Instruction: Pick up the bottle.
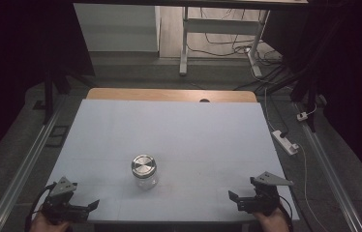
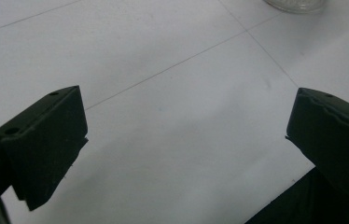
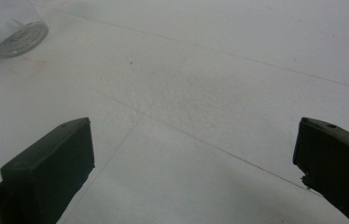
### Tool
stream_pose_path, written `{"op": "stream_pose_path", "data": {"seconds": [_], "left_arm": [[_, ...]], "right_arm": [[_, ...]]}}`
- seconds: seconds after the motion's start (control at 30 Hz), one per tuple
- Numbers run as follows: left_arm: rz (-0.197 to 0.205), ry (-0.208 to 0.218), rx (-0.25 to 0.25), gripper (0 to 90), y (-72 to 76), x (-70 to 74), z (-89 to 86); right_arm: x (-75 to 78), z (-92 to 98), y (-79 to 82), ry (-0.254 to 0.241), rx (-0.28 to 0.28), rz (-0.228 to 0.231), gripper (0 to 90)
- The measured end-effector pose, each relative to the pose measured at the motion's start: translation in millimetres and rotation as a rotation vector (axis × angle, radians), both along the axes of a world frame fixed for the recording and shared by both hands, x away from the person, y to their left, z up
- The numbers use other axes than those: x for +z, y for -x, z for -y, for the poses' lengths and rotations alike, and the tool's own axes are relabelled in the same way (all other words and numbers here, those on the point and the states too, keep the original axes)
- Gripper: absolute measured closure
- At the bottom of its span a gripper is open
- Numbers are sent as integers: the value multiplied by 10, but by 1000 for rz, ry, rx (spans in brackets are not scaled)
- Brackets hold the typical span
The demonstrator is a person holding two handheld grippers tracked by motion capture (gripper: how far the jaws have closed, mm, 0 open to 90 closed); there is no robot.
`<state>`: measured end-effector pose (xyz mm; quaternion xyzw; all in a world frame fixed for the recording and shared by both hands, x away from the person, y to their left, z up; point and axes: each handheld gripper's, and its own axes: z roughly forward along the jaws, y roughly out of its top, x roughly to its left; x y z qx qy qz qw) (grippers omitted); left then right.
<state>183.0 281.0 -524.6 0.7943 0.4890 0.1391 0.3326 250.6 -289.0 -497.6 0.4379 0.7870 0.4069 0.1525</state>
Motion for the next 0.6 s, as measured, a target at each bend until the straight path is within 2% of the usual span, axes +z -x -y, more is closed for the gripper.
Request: {"op": "stream_pose_path", "data": {"seconds": [0.13, 0.3, 0.6], "left_arm": [[-7, 18, 2, 0, -6, -2, -19], [-12, 15, 1, 0, -10, -4, -13], [-17, 36, -1, 0, -17, -3, -37]], "right_arm": [[0, -6, 2, -1, 25, -2, 0], [-3, -31, 1, 16, 48, -5, 0], [-4, -37, 1, 19, 58, -7, 0]]}}
